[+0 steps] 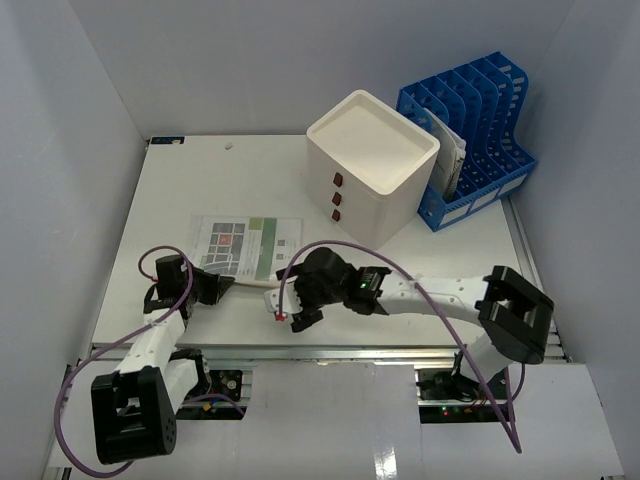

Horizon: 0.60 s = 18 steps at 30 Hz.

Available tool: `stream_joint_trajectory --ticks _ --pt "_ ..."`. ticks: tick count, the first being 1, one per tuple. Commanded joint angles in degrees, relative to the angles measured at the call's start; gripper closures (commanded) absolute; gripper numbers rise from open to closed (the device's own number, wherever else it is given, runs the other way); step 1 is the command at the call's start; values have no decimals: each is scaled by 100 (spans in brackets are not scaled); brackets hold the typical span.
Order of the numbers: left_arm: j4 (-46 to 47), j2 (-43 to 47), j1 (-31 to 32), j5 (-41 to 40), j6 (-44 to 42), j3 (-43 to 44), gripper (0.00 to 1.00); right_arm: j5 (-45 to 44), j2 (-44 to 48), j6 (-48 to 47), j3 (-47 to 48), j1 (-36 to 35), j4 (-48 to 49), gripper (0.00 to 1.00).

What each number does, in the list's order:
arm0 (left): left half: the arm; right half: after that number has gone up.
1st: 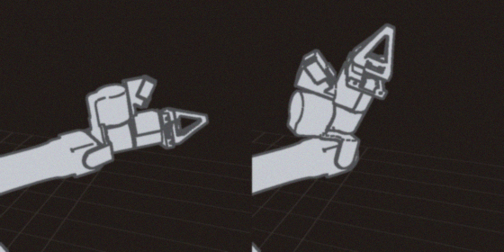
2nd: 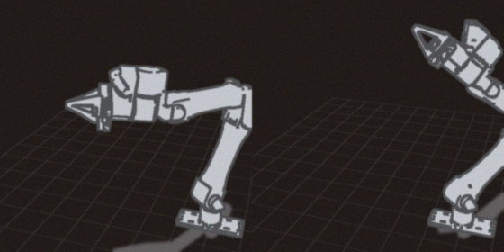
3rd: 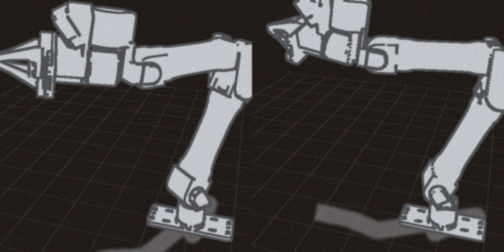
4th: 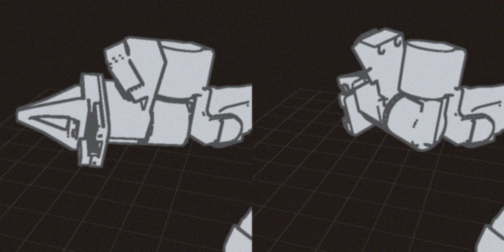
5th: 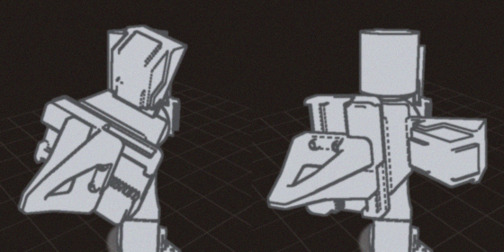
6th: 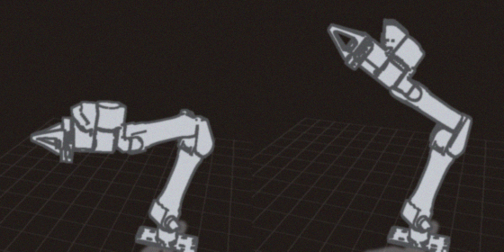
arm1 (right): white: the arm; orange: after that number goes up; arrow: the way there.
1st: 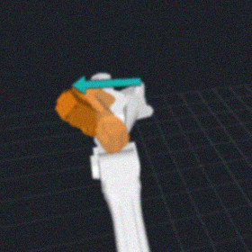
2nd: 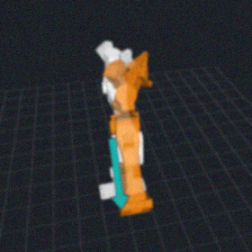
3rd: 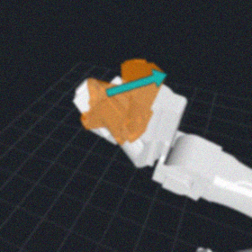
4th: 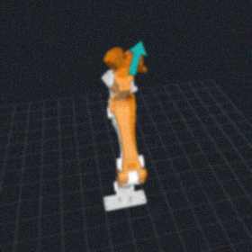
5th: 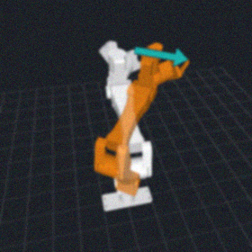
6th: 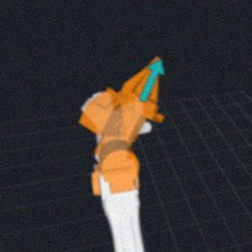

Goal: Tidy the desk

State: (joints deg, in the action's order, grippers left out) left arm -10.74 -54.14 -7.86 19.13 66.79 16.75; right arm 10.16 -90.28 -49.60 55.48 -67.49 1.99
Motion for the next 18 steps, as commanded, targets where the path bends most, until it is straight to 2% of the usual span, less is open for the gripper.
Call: stream_joint_trajectory --ticks 1,8,12,13,14,16,18 --pt "-17 291 4 612 141 -12 100 -1358 -803 340 567 -432 1803 10" --pt "-185 468 4 859 38 150 100 -1814 -1940 498 1187 -426 1977 8" --pt "-192 626 4 937 81 81 100 -2140 -2217 494 1237 -386 2235 1" --pt "-192 646 4 955 90 65 100 -2135 -2251 487 1238 -369 2236 7" --pt "-192 674 4 976 97 58 100 -2093 -2272 494 1245 -355 2236 19" --pt "-177 707 -3 1002 121 54 100 -1963 -2262 519 1189 -335 2208 49" --pt "-174 720 10 997 116 65 100 -1754 -2211 529 1161 -343 2016 66"
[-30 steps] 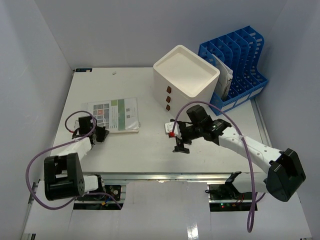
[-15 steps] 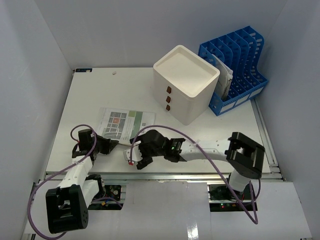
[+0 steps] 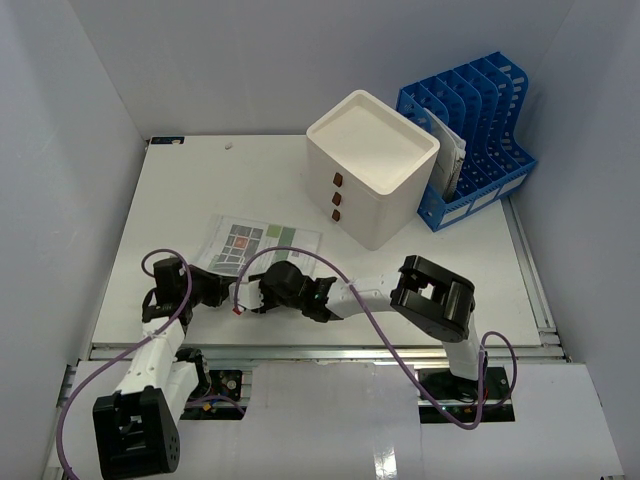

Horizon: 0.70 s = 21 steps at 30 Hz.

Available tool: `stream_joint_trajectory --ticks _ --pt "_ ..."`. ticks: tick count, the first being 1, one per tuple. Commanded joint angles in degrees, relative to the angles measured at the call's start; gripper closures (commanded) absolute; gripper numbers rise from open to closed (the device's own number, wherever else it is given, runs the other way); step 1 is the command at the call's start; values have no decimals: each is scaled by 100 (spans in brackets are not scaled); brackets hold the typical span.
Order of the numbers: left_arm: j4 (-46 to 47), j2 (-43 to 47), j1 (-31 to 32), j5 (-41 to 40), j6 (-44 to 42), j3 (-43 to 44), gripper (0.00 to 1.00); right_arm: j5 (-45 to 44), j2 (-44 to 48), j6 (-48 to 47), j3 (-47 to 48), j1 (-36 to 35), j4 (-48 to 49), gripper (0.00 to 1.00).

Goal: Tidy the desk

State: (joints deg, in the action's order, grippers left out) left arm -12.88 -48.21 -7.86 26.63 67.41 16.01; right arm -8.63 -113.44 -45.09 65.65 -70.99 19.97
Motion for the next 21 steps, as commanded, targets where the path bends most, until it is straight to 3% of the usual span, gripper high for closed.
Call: stream_joint_trajectory --ticks 1,3,8,10,17,20,21 --pt "40 127 6 240 46 139 100 300 144 92 135 13 127 75" --pt "38 96 4 167 -52 160 97 497 306 152 121 14 -33 92" --pt "-102 13 4 22 -323 150 29 612 581 340 83 38 -242 92" --pt "-213 49 4 -34 -377 141 18 646 698 439 43 56 -256 92" --pt "-405 -115 2 -388 -431 256 16 858 1011 644 80 86 -499 92" --pt "-434 -422 4 -560 -465 418 27 1174 1224 668 115 86 -762 92" --pt "-399 -523 4 -601 -465 487 42 1227 1320 623 97 86 -890 92"
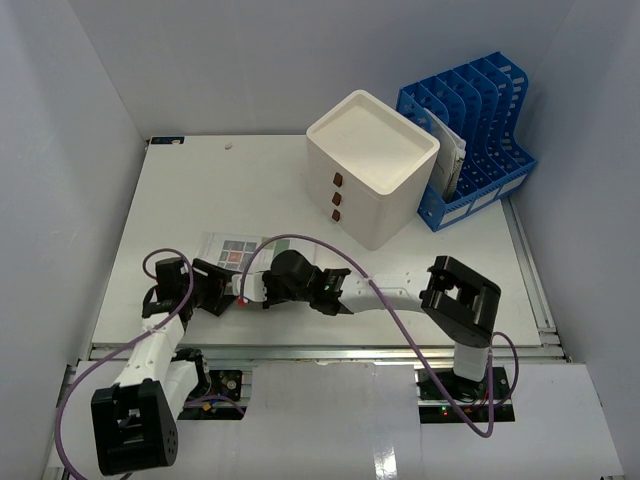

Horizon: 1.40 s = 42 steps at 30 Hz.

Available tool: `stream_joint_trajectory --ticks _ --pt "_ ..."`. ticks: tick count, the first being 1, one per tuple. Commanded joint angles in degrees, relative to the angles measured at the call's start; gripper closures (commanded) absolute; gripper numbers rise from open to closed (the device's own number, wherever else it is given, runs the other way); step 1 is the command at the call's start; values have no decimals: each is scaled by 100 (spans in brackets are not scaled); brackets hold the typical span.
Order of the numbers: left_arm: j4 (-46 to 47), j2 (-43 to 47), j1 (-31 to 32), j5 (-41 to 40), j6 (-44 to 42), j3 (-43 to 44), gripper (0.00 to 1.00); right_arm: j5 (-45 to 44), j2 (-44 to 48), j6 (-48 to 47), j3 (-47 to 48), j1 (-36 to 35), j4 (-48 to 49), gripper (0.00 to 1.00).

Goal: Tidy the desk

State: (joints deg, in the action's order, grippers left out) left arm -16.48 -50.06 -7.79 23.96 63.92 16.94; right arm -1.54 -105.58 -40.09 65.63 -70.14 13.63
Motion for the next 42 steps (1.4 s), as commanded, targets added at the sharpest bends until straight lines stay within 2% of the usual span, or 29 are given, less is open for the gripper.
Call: stream_joint_trajectory --ticks 1,2,4,5,6,8,11,13,14,18,20,22,25,29,32,36,38,42 --pt "-3 -435 -3 -374 -118 461 57 568 627 80 81 0 -381 92" --pt "42 -469 -3 -375 -135 505 68 604 673 53 55 0 -462 92" --pt "157 -447 -3 -375 -175 595 85 702 788 13 11 0 -655 79" --pt "260 -401 -3 -374 -297 630 95 742 823 -37 4 0 -897 71" --pt "400 -305 -3 -359 -481 674 99 853 867 -89 19 0 -1046 60" --pt "614 -147 -3 -215 -794 693 100 1039 939 -264 181 4 -1713 48" --pt "1126 460 -3 77 -2393 785 100 1592 1053 -689 713 74 -2997 26" --pt "1304 824 -3 444 -3369 887 100 2168 1178 -1022 1279 230 -4210 7" --pt "1318 943 -3 624 -3718 946 100 2465 1245 -1122 1519 350 -4655 2" --pt "1628 971 -1 2182 -4754 1225 100 3487 1450 -712 2092 1403 -4931 10" --pt "2027 964 44 3088 -5010 1259 100 3768 1489 -310 2287 1794 -4809 10" --pt "2518 1085 204 3781 -5127 1215 100 3643 1584 417 2393 2146 -4412 10" --pt "2921 1170 347 4270 -5176 1165 100 3086 1860 1255 2343 2372 -3798 10" --pt "3393 1269 663 4469 -5161 1162 100 2244 2412 2028 2081 2609 -2836 10" --pt "3656 1294 901 4506 -5116 1216 100 2316 2539 2215 2081 2779 -2726 10" --pt "4161 1231 1035 4514 -4935 1283 100 3472 2624 2220 2091 3010 -2851 10" --pt "4300 1181 1042 4520 -4810 1308 100 4343 2668 1979 2079 3030 -3025 10" --pt "4636 1085 1043 4684 -4564 1375 100 5097 2683 1103 2047 3067 -3596 10"
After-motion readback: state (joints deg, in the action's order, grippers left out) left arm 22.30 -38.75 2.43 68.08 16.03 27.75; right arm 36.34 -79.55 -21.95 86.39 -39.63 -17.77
